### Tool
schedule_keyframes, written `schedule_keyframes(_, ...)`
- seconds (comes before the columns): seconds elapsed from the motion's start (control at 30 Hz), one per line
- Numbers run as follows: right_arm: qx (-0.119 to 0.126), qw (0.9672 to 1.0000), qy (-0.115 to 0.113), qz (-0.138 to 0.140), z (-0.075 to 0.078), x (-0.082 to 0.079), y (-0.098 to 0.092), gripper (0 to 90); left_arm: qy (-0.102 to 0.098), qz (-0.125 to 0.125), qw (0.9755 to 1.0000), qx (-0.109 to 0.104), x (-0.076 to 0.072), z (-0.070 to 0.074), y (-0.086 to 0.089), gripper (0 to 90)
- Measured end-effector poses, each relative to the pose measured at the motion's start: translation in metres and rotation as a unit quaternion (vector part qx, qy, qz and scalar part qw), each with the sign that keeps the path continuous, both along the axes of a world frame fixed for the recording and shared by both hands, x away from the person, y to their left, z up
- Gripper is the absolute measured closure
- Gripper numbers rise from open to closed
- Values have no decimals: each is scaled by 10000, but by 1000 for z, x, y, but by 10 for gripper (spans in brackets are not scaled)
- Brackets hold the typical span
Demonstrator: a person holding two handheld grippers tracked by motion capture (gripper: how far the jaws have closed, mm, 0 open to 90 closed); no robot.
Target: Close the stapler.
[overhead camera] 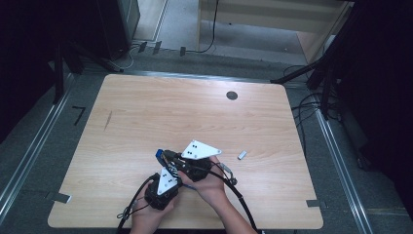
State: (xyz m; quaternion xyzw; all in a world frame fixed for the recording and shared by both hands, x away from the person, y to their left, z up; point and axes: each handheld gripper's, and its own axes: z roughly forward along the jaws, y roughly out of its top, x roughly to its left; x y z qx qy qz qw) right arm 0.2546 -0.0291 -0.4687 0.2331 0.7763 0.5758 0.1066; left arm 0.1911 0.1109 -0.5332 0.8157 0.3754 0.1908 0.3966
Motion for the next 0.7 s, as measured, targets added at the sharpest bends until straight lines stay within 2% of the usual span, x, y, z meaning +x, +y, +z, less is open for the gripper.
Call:
schedule_keyframes(0.2,18,10000,13,58,-1,2,1,900,-2,8,10000,-14,0,0,0,900)
schedule_keyframes(0.37,-264,9996,-44,99,-8,3,7,900,-2,9,10000,-2,0,0,0,900)
schedule_keyframes(0.53,-228,9996,35,149,-12,6,8,900,7,-4,10000,-5,0,0,0,900)
schedule_keyframes(0.7,-313,9993,101,199,-16,8,11,900,0,-6,10000,4,0,0,0,900)
